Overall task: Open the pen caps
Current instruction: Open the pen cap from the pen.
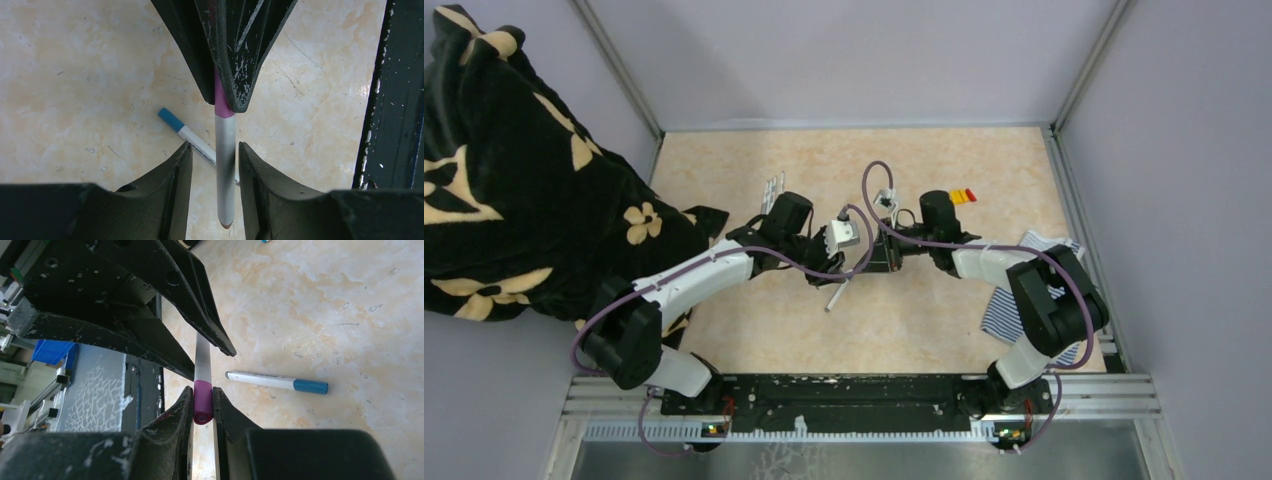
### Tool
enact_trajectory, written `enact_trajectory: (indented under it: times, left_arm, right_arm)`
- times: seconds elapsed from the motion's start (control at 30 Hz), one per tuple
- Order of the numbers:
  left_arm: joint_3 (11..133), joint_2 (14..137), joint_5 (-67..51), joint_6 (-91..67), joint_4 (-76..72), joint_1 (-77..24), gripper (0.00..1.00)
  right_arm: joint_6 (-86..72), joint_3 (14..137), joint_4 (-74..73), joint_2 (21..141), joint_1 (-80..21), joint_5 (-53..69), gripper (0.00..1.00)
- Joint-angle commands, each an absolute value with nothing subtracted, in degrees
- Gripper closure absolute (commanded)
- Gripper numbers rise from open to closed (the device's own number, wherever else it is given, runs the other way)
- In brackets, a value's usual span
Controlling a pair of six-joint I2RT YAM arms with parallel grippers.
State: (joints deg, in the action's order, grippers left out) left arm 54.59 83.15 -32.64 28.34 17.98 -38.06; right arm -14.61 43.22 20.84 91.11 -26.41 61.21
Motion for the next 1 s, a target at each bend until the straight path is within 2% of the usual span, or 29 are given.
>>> enact_trajectory:
  times: [0.0, 0.1, 0.37, 0.57, 0.77, 0.97]
  left_arm:
    - [53.9, 84.0, -33.3, 28.9, 17.1, -38.3, 0.56]
    - [53.8, 84.3, -33.4, 28.8, 16.9, -38.3, 0.62]
    - [53.5, 83.9, -33.5, 29.0, 16.8, -38.3, 1.00]
    - [53.2, 83.4, -31.9, 28.8, 16.3, -38.3, 1.00]
    - [52.6, 84.3, -23.4, 26.8, 12.8, -38.3, 1.00]
    - [53.0, 84.6, -27.0, 27.4, 14.2, -38.3, 1.00]
  right_arm:
    - [-15.5, 44.7, 25.2, 88.4, -26.1, 64.4, 1.00]
    - [-16.0, 44.7, 25.5, 88.4, -26.1, 65.1, 1.00]
    - [-16.1, 44.7, 25.6, 88.2, -25.4, 64.9, 1.00]
    - [-15.9, 44.7, 25.0, 88.2, -24.6, 63.5, 1.00]
    - [-15.8, 45.4, 23.1, 88.3, -23.8, 61.7, 1.00]
    - [-14.0, 45.1, 22.9, 87.7, -23.0, 62.6, 1.00]
